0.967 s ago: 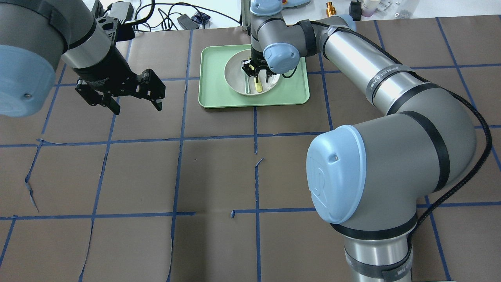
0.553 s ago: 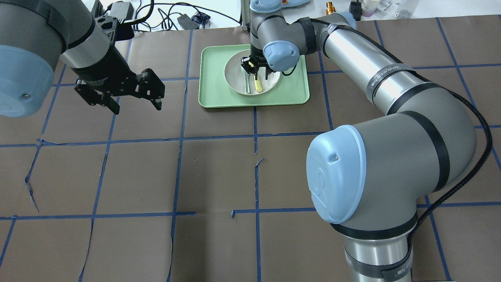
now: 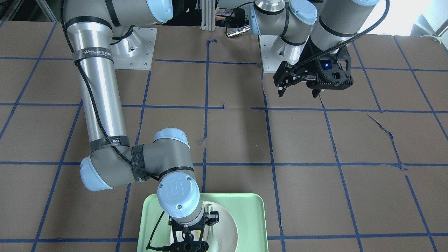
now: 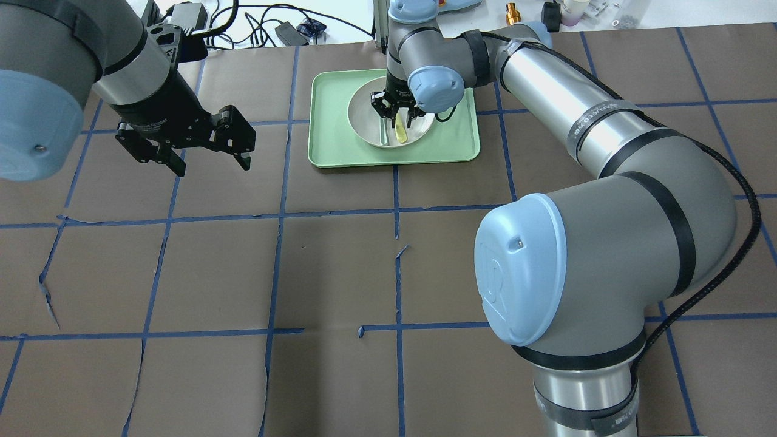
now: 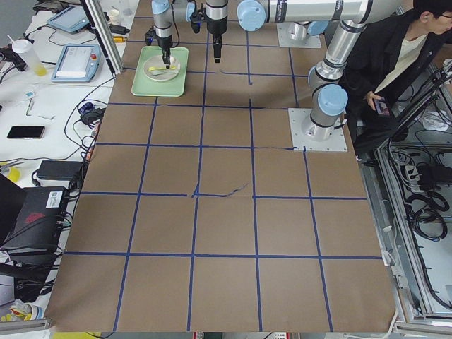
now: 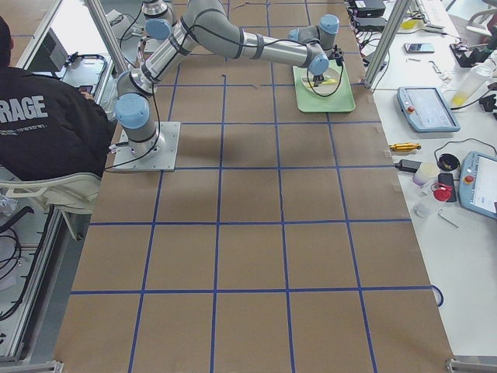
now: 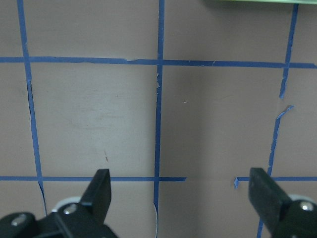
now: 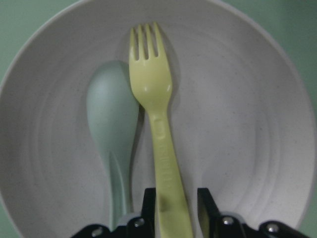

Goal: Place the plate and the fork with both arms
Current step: 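Close the right gripper on the yellow fork handle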

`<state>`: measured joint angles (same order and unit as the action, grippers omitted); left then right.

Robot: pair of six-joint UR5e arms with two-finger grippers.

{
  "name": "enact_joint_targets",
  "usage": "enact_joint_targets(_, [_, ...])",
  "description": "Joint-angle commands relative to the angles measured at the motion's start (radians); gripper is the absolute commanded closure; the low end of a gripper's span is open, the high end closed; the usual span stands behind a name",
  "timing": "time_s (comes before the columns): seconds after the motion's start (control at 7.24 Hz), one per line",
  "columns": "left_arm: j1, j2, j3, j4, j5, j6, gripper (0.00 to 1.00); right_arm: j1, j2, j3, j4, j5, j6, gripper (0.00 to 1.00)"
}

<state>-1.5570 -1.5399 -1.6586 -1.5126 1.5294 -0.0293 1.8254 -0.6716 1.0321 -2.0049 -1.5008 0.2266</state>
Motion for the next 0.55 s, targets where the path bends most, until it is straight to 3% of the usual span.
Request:
enact_joint_targets(0.0, [0.0,-0.002,-0.001,0.0,0.0,0.0,0.0,0.0,0.0,0.023,-0.002,-0.002,-0.001,0.65])
enact_joint_targets(0.14, [0.0,-0.002,0.0,0.0,0.0,0.0,0.0,0.0,0.0,0.022,-0.002,-0.007,-0.001,0.76])
enact_joint_targets(0.28, [0.0,-0.002,-0.001,0.0,0.0,0.0,0.0,0.0,-0.003,0.022,-0.002,-0.012,-0.001,0.93])
enact_joint_targets(0.41, [0.0,-0.003,0.0,0.0,0.0,0.0,0.0,0.0,-0.006,0.019,-0.002,-0.012,-0.001,1.0])
